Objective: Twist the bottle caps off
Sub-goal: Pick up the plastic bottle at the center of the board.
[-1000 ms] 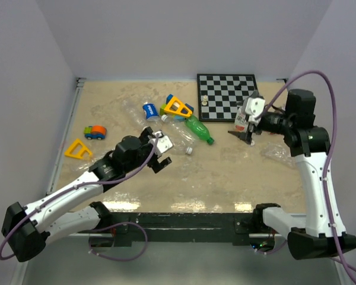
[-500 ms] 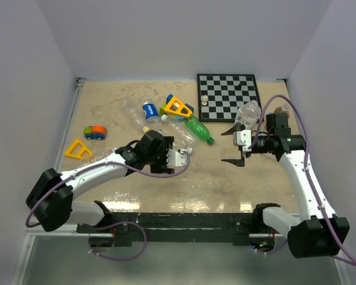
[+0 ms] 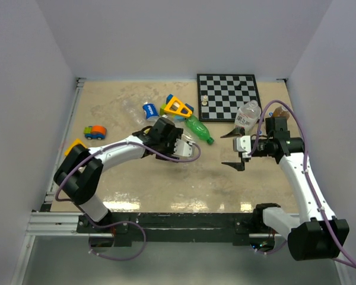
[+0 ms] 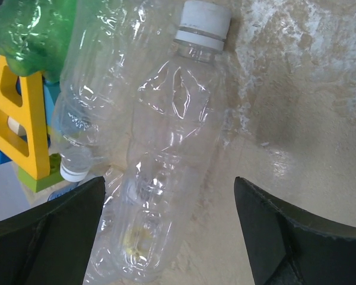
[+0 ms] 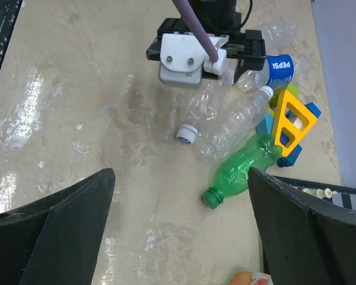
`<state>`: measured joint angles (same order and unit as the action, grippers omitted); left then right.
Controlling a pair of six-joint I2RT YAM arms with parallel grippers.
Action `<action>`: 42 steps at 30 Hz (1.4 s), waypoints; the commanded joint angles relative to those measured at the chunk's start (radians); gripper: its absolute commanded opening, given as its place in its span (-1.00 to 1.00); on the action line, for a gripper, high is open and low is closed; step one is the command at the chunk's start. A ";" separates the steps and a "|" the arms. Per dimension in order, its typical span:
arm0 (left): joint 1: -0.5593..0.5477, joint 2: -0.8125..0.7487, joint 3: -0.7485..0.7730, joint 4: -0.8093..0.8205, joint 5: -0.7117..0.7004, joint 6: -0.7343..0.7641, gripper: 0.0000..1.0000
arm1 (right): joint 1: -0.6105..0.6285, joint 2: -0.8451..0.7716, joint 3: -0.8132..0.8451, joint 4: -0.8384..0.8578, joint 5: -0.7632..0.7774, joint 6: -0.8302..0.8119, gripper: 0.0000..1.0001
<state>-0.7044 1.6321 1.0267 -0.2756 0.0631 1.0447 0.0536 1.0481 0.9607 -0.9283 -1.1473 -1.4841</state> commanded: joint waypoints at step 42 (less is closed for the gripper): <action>0.006 -0.035 -0.023 -0.114 0.199 -0.239 -0.79 | -0.001 0.018 -0.004 -0.030 -0.032 -0.042 0.94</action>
<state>-0.6827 1.7260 1.0565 -0.3939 0.1864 0.9043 0.0536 1.0603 0.9569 -0.9298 -1.1473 -1.5078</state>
